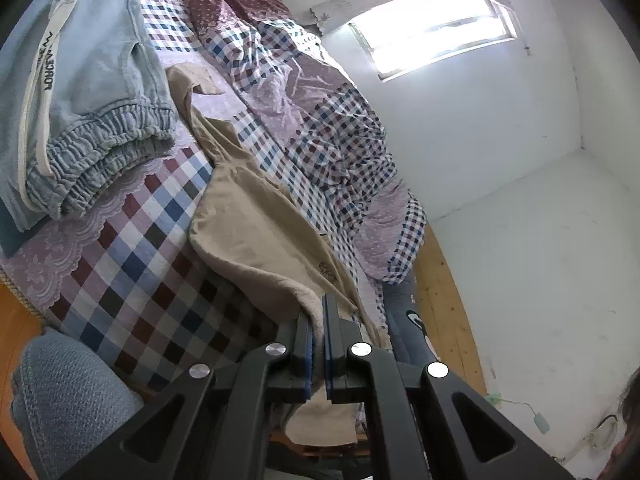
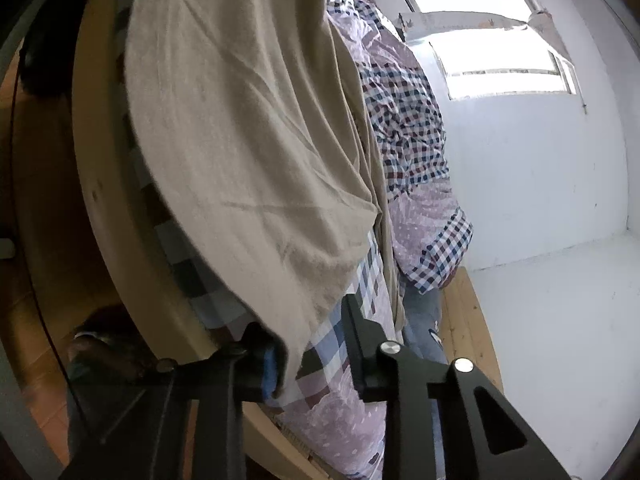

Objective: Fold clothes
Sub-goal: 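Lift the sweatshirt hem with both grippers and flip it over the bed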

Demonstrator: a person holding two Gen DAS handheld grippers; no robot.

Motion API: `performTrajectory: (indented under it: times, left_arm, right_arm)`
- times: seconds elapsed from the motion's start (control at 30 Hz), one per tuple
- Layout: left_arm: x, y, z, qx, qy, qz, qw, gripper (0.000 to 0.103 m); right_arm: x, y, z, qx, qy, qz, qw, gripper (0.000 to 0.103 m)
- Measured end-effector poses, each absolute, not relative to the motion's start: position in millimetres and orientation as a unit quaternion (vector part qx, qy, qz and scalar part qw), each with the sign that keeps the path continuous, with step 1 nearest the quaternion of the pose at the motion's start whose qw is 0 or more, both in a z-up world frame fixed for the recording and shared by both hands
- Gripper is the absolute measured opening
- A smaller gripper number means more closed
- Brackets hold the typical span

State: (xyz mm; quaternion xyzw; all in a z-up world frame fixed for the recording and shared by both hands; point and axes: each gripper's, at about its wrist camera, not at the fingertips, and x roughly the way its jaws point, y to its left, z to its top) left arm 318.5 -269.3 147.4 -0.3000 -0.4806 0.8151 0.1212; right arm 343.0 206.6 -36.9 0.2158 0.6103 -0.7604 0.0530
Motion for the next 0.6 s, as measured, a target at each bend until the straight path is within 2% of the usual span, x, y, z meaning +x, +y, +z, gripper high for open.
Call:
performTrajectory:
  times: [0.1,0.17,0.6]
  left_arm:
    - [319,-269,147,-0.303,-0.478,0.816,0.118,0.002]
    - [320,-269,147,-0.307,-0.475,0.817,0.115,0.002]
    - [342,-257,115,-0.4,-0.464,0.786,0.078,0.002]
  right_arm:
    - [343,201,-29,0.214,0.602,-0.767,0.061,0.003]
    - [341,200,-19,0.214,0.593,-0.773,0.072,0.001]
    - [334,259,115,0.241,0.467,-0.851,0.023,0.0]
